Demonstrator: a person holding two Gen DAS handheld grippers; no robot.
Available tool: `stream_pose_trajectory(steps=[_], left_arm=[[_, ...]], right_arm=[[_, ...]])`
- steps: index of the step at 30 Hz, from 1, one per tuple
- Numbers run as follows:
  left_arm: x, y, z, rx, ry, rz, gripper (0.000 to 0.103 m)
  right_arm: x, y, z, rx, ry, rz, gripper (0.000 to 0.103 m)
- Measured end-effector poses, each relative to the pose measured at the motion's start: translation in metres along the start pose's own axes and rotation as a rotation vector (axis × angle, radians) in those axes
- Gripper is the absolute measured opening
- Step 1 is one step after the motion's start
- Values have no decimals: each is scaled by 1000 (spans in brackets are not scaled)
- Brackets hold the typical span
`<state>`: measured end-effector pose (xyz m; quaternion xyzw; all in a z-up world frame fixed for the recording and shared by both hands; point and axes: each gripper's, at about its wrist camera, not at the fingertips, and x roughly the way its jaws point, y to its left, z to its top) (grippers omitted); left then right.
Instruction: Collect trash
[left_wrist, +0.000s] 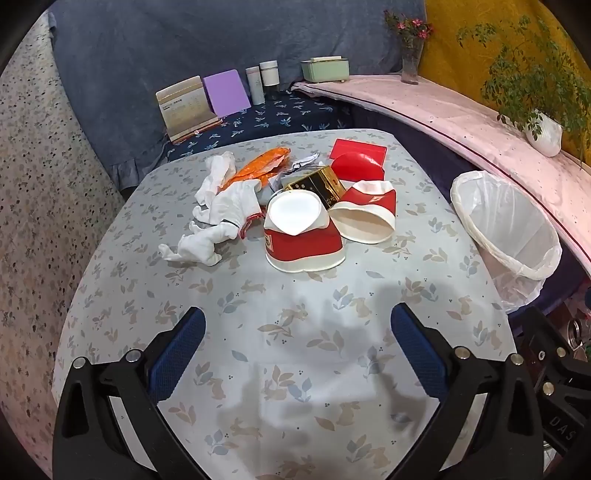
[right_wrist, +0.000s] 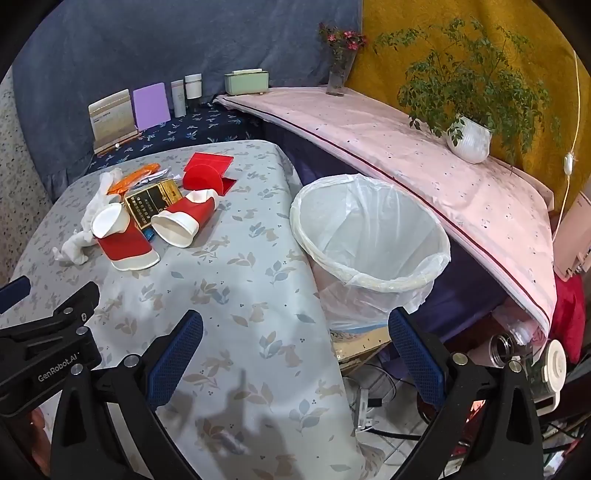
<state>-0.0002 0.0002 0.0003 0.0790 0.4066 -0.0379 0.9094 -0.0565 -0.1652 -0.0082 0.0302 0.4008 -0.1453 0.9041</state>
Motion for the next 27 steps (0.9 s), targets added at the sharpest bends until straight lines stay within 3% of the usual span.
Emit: stream_pose_trajectory(steps=[27], left_arm=[[-1, -7, 0, -5, -3, -21, 96]], right_arm=[[-1, -3, -1, -16, -37, -46, 96]])
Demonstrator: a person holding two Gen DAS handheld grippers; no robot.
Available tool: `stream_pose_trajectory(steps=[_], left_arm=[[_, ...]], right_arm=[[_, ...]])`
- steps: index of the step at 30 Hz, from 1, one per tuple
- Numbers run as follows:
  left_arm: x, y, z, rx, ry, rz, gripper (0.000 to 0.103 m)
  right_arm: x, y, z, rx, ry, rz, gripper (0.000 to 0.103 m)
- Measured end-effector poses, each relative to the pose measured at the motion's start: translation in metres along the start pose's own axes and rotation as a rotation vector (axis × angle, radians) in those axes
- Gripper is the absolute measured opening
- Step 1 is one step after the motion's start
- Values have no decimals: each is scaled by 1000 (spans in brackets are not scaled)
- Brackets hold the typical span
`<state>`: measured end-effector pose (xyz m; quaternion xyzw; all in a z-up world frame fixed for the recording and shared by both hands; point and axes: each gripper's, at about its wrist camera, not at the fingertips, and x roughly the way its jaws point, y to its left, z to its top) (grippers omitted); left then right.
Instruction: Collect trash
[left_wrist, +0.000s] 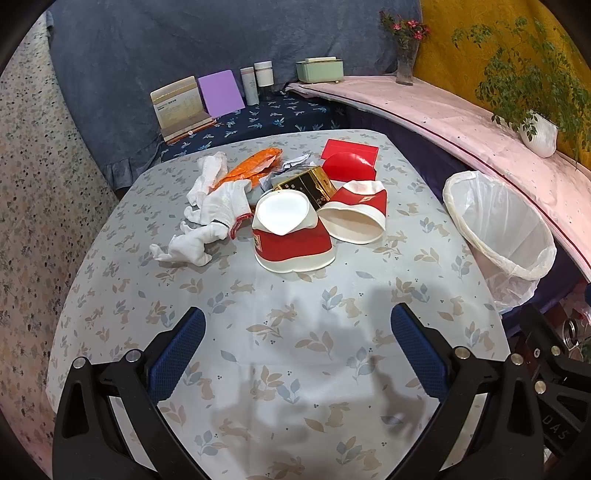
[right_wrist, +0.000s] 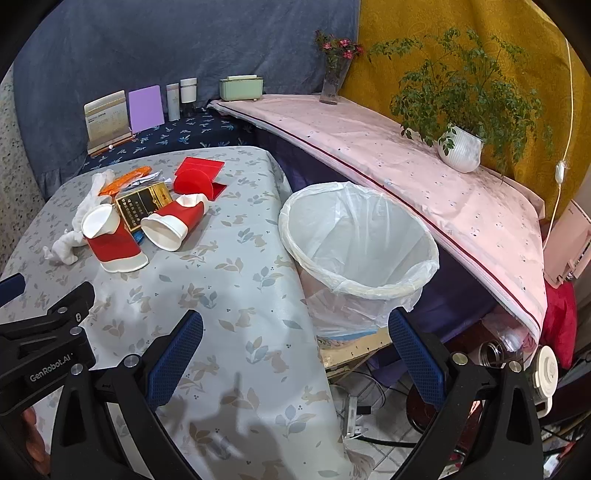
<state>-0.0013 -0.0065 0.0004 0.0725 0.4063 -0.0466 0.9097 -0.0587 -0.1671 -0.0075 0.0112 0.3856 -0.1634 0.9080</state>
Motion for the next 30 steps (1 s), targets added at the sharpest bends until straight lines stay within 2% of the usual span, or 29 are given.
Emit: stream_pose_trajectory(steps=[22, 30], left_arm=[[-1, -6, 0, 14, -4, 5, 96], [0, -6, 0, 13, 0, 6, 96]], right_arm=[[1, -3, 2, 2, -16, -31, 96], [2, -3, 1, 4, -6, -13, 96]])
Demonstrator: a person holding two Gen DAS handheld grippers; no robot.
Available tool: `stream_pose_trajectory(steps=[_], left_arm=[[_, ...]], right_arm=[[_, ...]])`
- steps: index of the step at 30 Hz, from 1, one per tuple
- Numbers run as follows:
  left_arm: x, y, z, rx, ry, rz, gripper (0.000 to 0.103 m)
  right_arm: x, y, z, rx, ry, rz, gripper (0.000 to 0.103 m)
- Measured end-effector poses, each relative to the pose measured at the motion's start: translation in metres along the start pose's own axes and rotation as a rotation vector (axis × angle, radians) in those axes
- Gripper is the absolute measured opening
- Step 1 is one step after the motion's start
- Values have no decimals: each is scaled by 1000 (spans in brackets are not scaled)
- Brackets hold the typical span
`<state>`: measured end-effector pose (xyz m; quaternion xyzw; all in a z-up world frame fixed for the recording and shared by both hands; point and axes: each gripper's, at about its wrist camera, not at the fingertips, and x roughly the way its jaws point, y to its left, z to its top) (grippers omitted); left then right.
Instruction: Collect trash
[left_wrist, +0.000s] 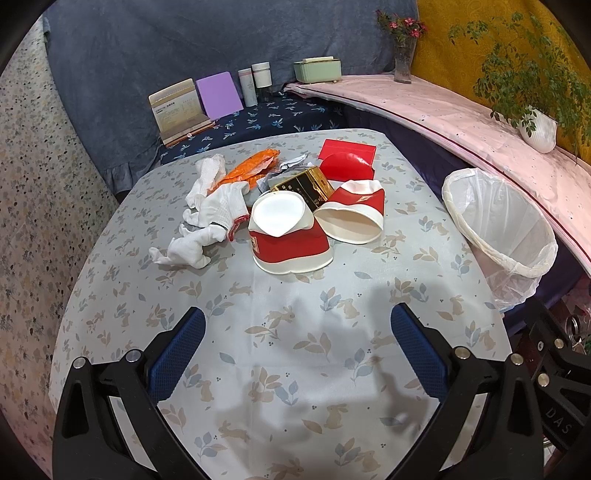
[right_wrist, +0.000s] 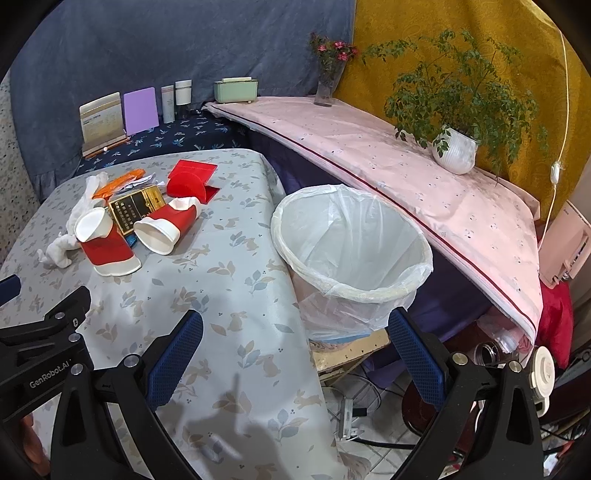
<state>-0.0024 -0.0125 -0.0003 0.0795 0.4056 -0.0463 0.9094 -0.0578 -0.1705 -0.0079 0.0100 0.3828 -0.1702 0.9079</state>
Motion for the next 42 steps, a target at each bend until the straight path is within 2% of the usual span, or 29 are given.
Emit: stream_pose_trajectory(steps=[42], left_arm=[[-2, -7, -1, 9, -4, -5, 96]], right_arm=[[0, -4, -4, 10, -6, -13, 96]])
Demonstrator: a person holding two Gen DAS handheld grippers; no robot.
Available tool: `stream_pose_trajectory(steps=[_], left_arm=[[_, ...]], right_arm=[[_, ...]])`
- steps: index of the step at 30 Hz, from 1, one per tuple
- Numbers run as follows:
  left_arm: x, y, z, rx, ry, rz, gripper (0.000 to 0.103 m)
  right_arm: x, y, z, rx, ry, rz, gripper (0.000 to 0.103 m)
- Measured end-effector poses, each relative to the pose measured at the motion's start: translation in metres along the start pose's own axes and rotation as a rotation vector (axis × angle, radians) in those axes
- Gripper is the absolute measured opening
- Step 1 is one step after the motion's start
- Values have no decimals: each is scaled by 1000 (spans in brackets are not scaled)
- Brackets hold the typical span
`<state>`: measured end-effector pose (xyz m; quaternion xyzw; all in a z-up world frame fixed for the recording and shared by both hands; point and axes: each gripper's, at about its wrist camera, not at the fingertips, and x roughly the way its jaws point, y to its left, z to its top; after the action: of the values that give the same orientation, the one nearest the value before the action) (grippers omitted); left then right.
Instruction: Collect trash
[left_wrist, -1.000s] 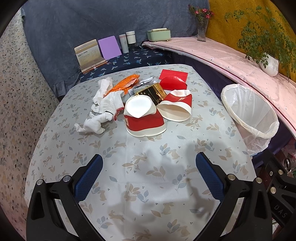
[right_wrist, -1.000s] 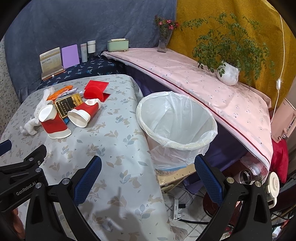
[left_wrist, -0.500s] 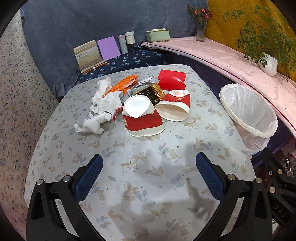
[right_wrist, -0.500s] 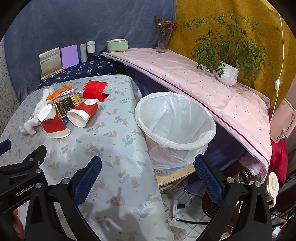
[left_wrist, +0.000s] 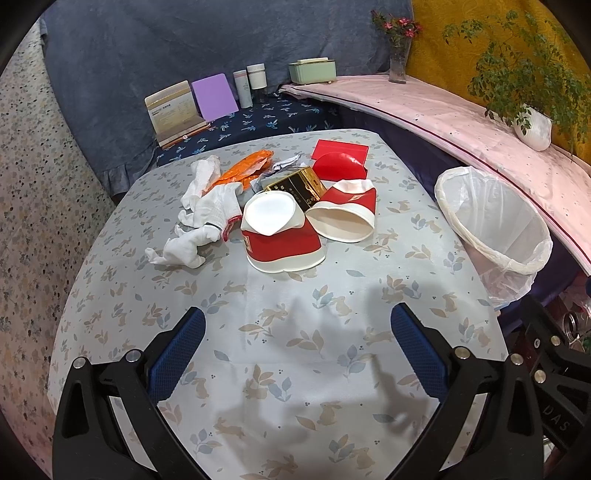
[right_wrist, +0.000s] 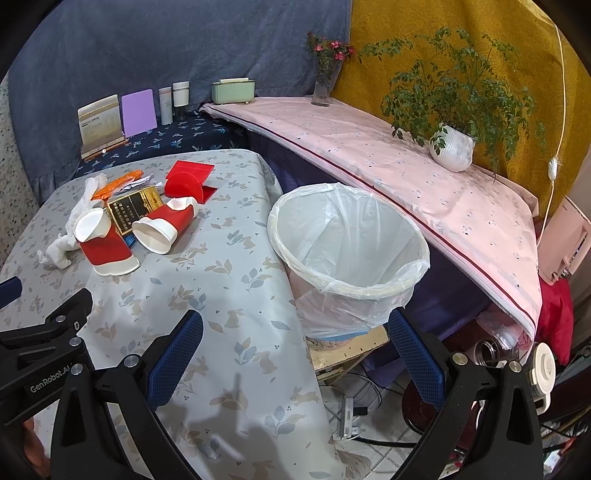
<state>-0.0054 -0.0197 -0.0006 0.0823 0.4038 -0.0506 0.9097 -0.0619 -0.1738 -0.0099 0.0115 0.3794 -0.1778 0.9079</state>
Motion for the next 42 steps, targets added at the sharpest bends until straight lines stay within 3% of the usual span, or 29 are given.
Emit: stream_pose_trajectory(steps=[25, 32, 42], left_arm=[[3, 15, 6, -12, -27, -43, 96], [17, 39, 12, -34, -27, -25, 96], [64, 105, 20, -108, -4, 53, 96]], right_arm=[[0, 4, 10, 4, -15, -27, 96], [13, 16, 19, 14, 4, 13, 96], [46, 60, 34, -38, 24, 54, 96]])
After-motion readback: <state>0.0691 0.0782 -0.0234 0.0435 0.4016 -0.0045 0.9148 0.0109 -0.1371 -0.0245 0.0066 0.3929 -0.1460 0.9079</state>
